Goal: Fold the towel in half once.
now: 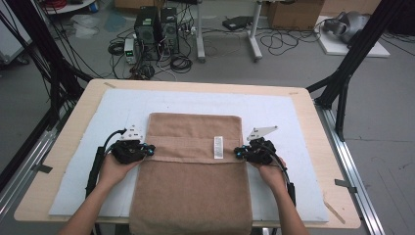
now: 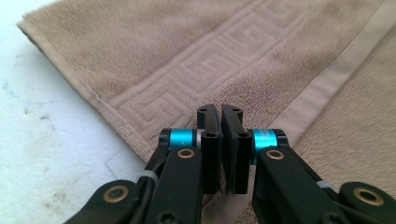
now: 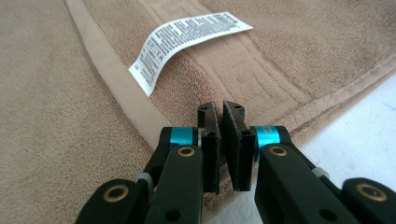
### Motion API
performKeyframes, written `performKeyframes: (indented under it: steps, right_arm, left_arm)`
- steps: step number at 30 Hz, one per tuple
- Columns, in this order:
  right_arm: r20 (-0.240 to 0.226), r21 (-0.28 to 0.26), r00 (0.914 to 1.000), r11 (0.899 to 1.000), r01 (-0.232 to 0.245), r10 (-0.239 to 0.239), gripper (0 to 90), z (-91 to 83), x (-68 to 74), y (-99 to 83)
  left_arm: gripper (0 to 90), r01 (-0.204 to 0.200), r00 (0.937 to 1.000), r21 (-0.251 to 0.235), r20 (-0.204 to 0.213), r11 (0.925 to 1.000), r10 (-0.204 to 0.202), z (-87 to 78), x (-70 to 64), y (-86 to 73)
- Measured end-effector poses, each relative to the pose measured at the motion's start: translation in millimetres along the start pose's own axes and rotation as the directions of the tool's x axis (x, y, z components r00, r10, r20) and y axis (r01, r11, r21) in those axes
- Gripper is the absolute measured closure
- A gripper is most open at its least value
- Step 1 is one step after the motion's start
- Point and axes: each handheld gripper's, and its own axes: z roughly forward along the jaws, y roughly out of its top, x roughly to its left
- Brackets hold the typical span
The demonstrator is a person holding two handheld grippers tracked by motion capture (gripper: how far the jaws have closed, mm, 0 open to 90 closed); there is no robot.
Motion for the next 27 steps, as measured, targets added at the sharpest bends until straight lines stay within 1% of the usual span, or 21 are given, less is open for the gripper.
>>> performKeyframes:
  steps: [4, 7, 8, 11, 13, 15, 16, 18, 20, 22, 23, 24, 25, 26, 27]
  right_arm:
    - [-0.009, -0.023, 0.9999, 1.0, -0.007, 0.007, 85.8, -5.9, 0.8, 2.5]
    - [-0.006, -0.035, 0.9999, 0.999, 0.011, -0.011, 85.7, -11.9, 3.8, 8.4]
    - [-0.004, -0.039, 0.9998, 0.999, 0.017, -0.017, 85.8, -14.1, 4.8, 10.4]
    - [-0.004, -0.058, 0.9994, 0.998, 0.035, -0.035, 85.7, -26.1, 9.1, 19.0]
    - [-0.009, -0.07, 0.999, 0.997, 0.043, -0.043, 85.7, -34.2, 11.6, 23.4]
    - [-0.016, -0.083, 0.9983, 0.995, 0.054, -0.056, 85.6, -42.8, 16.3, 26.2]
    - [-0.023, -0.087, 0.9978, 0.994, 0.06, -0.062, 85.6, -47.2, 19.8, 26.3]
    - [-0.042, -0.1, 0.996, 0.992, 0.075, -0.079, 85.6, -56.9, 29.0, 22.5]
    - [-0.06, -0.095, 0.9935, 0.991, 0.09, -0.096, 85.6, -66.2, 40.4, 14.1]
    - [-0.088, -0.092, 0.9903, 0.991, 0.1, -0.108, 85.6, -77.1, 53.6, 3.9]
    - [-0.103, -0.094, 0.9882, 0.99, 0.103, -0.113, 85.6, -83.0, 60.9, -0.7]
    - [-0.122, -0.099, 0.9844, 0.988, 0.114, -0.126, 85.3, -88.9, 68.4, -4.8]
    - [-0.139, -0.104, 0.98, 0.986, 0.128, -0.142, 84.5, -94.7, 76.3, -8.5]
    - [-0.155, -0.101, 0.976, 0.985, 0.139, -0.153, 81.6, -100.1, 83.6, -12.0]
    - [-0.174, -0.093, 0.9727, 0.986, 0.138, -0.153, 76.6, -104.2, 89.3, -14.8]
  left_arm:
    - [86.4, 0.009, 0.9999, -0.034, 0.005, 0.9994, -0.009, -7.8, 1.3, 4.3]
    - [86.5, 0.006, 1.0, -0.046, 0.005, 0.9989, -0.006, -13.9, -0.4, 8.7]
    - [86.5, -0.002, 1.0, -0.05, 0.006, 0.9988, 0.002, -17.6, -1.2, 11.3]
    - [86.5, -0.008, 0.9999, -0.078, 0.007, 0.9969, 0.008, -28.5, -2.7, 16.5]
    - [86.5, -0.005, 0.9999, -0.083, 0.015, 0.9966, 0.007, -35.3, -4.3, 19.2]
    - [86.5, -0.012, 0.9996, -0.093, 0.024, 0.9956, 0.014, -43.3, -8.7, 20.9]
    - [86.5, -0.022, 0.9992, -0.097, 0.033, 0.9951, 0.025, -47.8, -12.1, 20.8]
    - [86.4, -0.038, 0.9979, -0.089, 0.049, 0.9953, 0.042, -56.1, -22.0, 17.4]
    - [86.5, -0.066, 0.9955, -0.097, 0.061, 0.9931, 0.072, -66.8, -35.4, 10.1]
    - [86.6, -0.07, 0.9922, -0.115, 0.095, 0.991, 0.081, -79.4, -50.1, 1.4]
    - [86.6, -0.08, 0.991, -0.119, 0.098, 0.9896, 0.092, -86.1, -58.8, -3.4]
    - [86.6, -0.091, 0.9889, -0.118, 0.106, 0.9888, 0.104, -93.0, -67.7, -8.7]
    - [86.5, -0.112, 0.9852, -0.116, 0.117, 0.987, 0.125, -99.2, -76.4, -14.3]
    - [86.1, -0.13, 0.9816, -0.113, 0.126, 0.9851, 0.144, -104.2, -84.4, -20.2]
    - [82.5, -0.146, 0.9796, -0.11, 0.123, 0.9832, 0.159, -107.6, -90.6, -25.9]
